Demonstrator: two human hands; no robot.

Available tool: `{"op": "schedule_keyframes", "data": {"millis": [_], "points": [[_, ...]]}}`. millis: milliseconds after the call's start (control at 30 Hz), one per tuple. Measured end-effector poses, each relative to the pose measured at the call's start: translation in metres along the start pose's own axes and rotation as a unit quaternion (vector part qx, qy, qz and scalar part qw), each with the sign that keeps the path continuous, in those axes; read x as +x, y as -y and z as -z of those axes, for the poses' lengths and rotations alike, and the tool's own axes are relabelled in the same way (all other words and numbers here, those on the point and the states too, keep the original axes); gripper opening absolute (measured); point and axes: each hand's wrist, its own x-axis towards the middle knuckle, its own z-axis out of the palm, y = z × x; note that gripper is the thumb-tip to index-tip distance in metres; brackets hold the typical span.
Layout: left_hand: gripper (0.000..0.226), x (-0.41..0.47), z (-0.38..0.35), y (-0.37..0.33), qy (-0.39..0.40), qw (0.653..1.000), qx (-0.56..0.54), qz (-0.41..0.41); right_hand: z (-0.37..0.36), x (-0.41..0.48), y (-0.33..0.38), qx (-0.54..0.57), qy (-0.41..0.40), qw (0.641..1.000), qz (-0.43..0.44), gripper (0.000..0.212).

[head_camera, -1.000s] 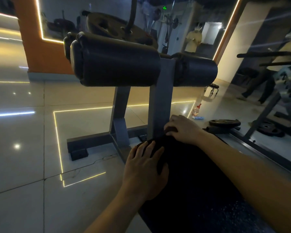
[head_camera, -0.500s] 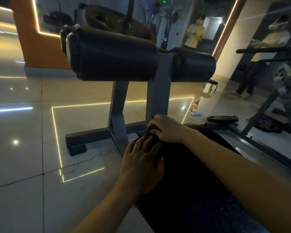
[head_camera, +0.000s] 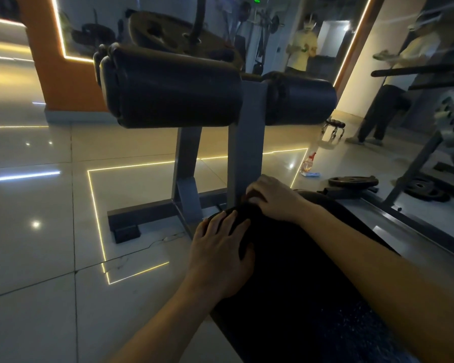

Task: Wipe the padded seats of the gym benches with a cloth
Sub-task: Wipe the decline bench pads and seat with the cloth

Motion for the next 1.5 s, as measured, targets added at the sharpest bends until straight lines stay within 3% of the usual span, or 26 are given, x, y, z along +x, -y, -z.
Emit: {"op": "schedule_keyframes", "data": {"millis": [233, 367, 567, 767, 967, 1067, 1133, 1233, 1333, 1400, 1500], "points": [[0.078, 0.0, -0.003, 0.002, 0.005, 1.0, 0.0, 0.002, 0.009, 0.003, -0.02, -0.065, 0.014, 0.996, -0.06, 0.032], [0.073, 0.0, -0.004, 0.003, -0.006, 1.0, 0.002, -0.006, -0.004, 0.003, 0.009, -0.008, -0.014, 1.0, -0.01, 0.023], [0.069, -0.002, -0.002, 0.003, -0.027, 0.999, -0.014, -0.014, 0.0, 0.003, 0.01, -0.023, -0.013, 0.999, 0.03, 0.024], [0.082, -0.002, 0.002, 0.003, 0.017, 1.0, -0.011, 0.008, 0.007, -0.008, -0.051, -0.108, -0.01, 0.983, -0.146, 0.036], [0.078, -0.001, 0.0, 0.004, 0.018, 1.0, -0.014, 0.015, 0.008, -0.021, -0.049, 0.189, -0.138, 0.95, -0.208, 0.031], [0.073, -0.001, 0.001, 0.003, 0.016, 0.999, -0.023, 0.016, 0.016, -0.034, -0.046, 0.344, -0.116, 0.906, -0.22, 0.021], [0.079, -0.001, 0.001, 0.003, 0.015, 0.999, -0.024, 0.017, 0.017, -0.041, -0.046, 0.384, -0.1, 0.893, -0.212, 0.019], [0.083, -0.001, 0.001, 0.003, 0.014, 1.0, -0.019, 0.015, 0.014, -0.046, -0.051, 0.264, -0.082, 0.945, -0.173, 0.03], [0.082, -0.001, 0.0, 0.003, 0.015, 1.0, -0.018, 0.016, 0.008, -0.046, -0.052, 0.104, -0.101, 0.976, -0.165, 0.026], [0.074, -0.001, -0.001, 0.003, 0.015, 1.0, -0.015, 0.02, 0.003, -0.047, -0.043, 0.024, -0.091, 0.983, -0.16, 0.029], [0.064, 0.0, -0.002, 0.003, 0.015, 1.0, -0.006, 0.024, -0.002, -0.045, -0.03, 0.009, -0.055, 0.979, -0.198, 0.052]]}}
